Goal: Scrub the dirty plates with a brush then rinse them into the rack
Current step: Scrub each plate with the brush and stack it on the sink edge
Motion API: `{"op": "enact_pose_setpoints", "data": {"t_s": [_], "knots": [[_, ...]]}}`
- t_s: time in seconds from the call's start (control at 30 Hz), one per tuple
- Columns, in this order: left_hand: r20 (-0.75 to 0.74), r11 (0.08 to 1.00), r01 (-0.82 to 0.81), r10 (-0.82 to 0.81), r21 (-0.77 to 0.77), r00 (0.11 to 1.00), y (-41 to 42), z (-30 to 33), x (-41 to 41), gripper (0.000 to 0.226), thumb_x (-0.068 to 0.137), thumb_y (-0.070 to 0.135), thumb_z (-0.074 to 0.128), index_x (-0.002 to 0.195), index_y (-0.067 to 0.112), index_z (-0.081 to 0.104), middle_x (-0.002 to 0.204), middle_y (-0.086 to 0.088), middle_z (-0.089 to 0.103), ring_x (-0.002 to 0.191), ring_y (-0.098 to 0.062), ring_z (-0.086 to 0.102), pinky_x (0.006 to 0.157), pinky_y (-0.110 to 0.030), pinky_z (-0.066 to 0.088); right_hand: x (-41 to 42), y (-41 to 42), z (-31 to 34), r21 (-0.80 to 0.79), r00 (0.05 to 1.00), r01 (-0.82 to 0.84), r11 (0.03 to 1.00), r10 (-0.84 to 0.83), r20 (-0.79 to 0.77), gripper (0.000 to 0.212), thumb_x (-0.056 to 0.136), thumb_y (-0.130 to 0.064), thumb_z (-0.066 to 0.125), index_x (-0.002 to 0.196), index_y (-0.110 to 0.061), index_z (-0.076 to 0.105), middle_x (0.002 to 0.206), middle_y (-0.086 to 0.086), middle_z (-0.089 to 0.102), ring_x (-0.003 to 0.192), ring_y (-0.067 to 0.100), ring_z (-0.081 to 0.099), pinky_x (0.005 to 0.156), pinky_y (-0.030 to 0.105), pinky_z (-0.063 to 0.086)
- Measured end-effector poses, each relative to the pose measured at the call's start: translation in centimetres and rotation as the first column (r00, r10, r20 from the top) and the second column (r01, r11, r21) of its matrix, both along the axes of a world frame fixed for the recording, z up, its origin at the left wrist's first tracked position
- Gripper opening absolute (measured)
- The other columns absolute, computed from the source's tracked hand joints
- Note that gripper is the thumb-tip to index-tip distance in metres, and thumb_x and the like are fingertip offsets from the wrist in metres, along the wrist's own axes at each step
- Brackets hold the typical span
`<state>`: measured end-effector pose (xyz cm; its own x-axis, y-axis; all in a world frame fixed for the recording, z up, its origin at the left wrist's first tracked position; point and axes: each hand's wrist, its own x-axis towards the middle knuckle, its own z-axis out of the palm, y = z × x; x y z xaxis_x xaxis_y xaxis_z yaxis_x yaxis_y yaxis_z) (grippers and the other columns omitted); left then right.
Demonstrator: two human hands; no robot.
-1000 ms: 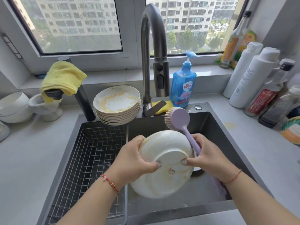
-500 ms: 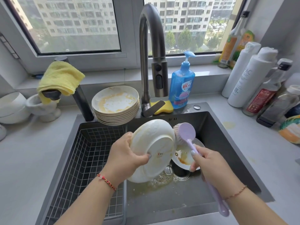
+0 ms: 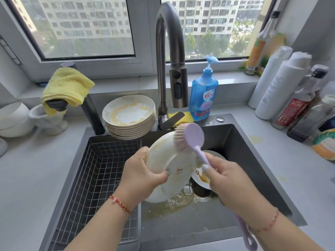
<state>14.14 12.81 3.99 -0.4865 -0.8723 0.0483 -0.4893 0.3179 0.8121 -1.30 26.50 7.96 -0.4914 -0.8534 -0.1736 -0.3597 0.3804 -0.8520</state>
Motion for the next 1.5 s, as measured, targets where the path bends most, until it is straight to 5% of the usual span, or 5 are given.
{"op": "enact_pose_setpoints", "data": {"t_s": [0.13, 0.47, 0.67, 1.1, 1.5], "knots": [[-0.067, 1.0, 0.001, 0.0, 0.023, 0.998, -0.2, 0.0, 0.4, 0.038, 0.061, 0.017, 0.091, 0.083, 0.02, 0.06, 0.08, 0.003, 0.066, 0.073, -0.009, 0.064, 0.059, -0.013, 0.049, -2.8, 0.4, -1.8, 0.15, 0.972, 0.13, 0.98, -0.156, 0.178, 0.026, 0.098, -0.013, 0.043, 0.112, -0.003, 0.062, 0.055, 0.003, 0.026, 0.043, 0.012, 0.022, 0.049, 0.027, 0.022], [-0.061, 0.996, 0.012, -0.007, 0.086, 0.998, 0.2, -1.1, -0.5, 0.043, 0.062, 0.013, 0.088, 0.088, 0.033, 0.059, 0.087, 0.012, 0.067, 0.081, -0.006, 0.065, 0.065, -0.018, 0.051, 2.0, -0.2, 1.8, 0.008, 0.969, -0.247, 0.969, 0.247, -0.001, 0.043, 0.097, -0.023, 0.046, 0.113, -0.063, 0.053, 0.048, -0.012, 0.037, 0.044, 0.006, 0.032, 0.047, 0.021, 0.031], [-0.115, 1.0, -0.003, 0.005, 0.013, 0.993, -0.3, -0.5, 0.8, 0.04, 0.062, 0.017, 0.092, 0.087, 0.024, 0.061, 0.082, 0.004, 0.067, 0.074, -0.004, 0.065, 0.061, -0.014, 0.053, -3.2, -0.5, -2.9, 0.186, 0.932, 0.129, 0.974, -0.183, 0.312, 0.026, 0.098, -0.014, 0.042, 0.113, -0.003, 0.06, 0.052, 0.005, 0.036, 0.037, 0.014, 0.027, 0.039, 0.024, 0.031], [-0.556, 0.965, -0.036, 0.181, 0.261, 0.811, 0.7, -0.4, -0.9, 0.06, 0.043, 0.033, 0.09, 0.097, 0.025, 0.065, 0.092, 0.007, 0.075, 0.085, -0.013, 0.073, 0.069, -0.023, 0.057, 0.0, -2.4, -8.7, 0.027, 0.638, 0.408, 0.913, -0.307, 0.706, 0.095, 0.052, -0.054, 0.086, 0.117, 0.001, 0.044, 0.082, 0.014, 0.048, 0.042, 0.01, 0.03, 0.038, 0.022, 0.031], [-0.328, 0.921, 0.106, 0.024, 0.374, 0.944, -0.6, -0.7, 0.8, 0.073, 0.038, 0.042, 0.09, 0.102, 0.02, 0.063, 0.094, -0.001, 0.073, 0.088, -0.021, 0.073, 0.072, -0.042, 0.062, -4.9, -1.6, -5.7, 0.039, 0.962, 0.177, 0.984, -0.181, 0.204, 0.061, 0.06, -0.028, 0.089, 0.102, -0.016, 0.047, 0.09, 0.009, 0.058, 0.066, 0.016, 0.054, 0.055, 0.026, 0.043]]}}
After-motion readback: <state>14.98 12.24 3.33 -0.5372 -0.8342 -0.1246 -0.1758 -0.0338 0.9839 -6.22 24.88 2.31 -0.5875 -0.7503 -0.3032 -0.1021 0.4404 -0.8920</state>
